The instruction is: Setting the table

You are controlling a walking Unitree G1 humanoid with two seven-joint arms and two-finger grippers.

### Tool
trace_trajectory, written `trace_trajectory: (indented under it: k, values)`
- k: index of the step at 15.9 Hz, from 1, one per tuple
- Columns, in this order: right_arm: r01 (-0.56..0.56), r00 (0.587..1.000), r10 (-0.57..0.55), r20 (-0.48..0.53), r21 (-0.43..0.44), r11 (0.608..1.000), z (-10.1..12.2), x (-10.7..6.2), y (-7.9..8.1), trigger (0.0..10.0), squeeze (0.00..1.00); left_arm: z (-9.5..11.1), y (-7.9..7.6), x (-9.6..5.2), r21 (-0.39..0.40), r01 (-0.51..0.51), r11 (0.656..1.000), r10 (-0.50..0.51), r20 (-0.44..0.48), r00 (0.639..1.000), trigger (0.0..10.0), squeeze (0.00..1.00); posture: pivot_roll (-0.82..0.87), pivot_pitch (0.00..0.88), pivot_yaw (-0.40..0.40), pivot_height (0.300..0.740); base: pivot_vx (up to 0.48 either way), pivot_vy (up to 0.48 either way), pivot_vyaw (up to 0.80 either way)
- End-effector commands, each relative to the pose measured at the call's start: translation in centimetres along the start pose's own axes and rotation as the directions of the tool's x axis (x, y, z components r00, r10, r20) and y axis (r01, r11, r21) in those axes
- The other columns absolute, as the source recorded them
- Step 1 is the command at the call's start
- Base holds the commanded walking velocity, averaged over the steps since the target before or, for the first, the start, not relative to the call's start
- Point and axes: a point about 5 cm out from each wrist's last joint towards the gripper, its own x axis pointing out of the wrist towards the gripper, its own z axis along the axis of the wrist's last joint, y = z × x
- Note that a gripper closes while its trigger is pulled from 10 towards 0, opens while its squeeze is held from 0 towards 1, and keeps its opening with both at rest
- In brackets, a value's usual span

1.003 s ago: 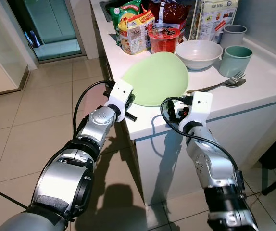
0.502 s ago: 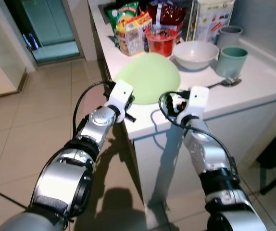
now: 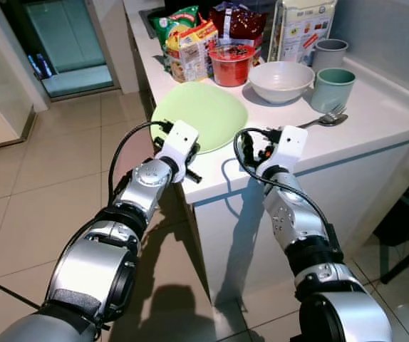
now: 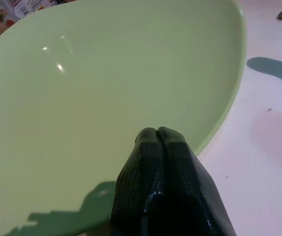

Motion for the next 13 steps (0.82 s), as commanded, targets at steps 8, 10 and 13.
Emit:
trace_trajectory:
  k: [8,10,13]
  values:
    - [-0.007,0.999,0.006,-0.041,-0.024,1.000,-1.37,-0.08,-0.03,10.0,0.00,-1.94,-0.83,-0.27,0.025,0.051,0.998,-0.049,-0.089,0.995,10.0,0.00,0.02,0.000,0.106,0.740,0.000,0.000,0.00]
    - [-0.011,0.999,0.010,-0.040,-0.028,1.000,-1.39,-0.07,0.01,10.0,0.00,-2.03,-0.95,-0.28,0.029,0.056,0.998,-0.054,-0.090,0.994,10.0,0.00,0.02,0.000,0.104,0.740,0.000,0.000,0.00]
    - [-0.016,0.999,0.015,-0.041,-0.030,0.999,-1.47,-0.09,0.17,10.0,0.00,-2.01,-1.03,-0.26,0.031,0.061,0.998,-0.058,-0.089,0.994,10.0,0.00,0.02,0.000,0.103,0.740,0.000,0.000,0.00]
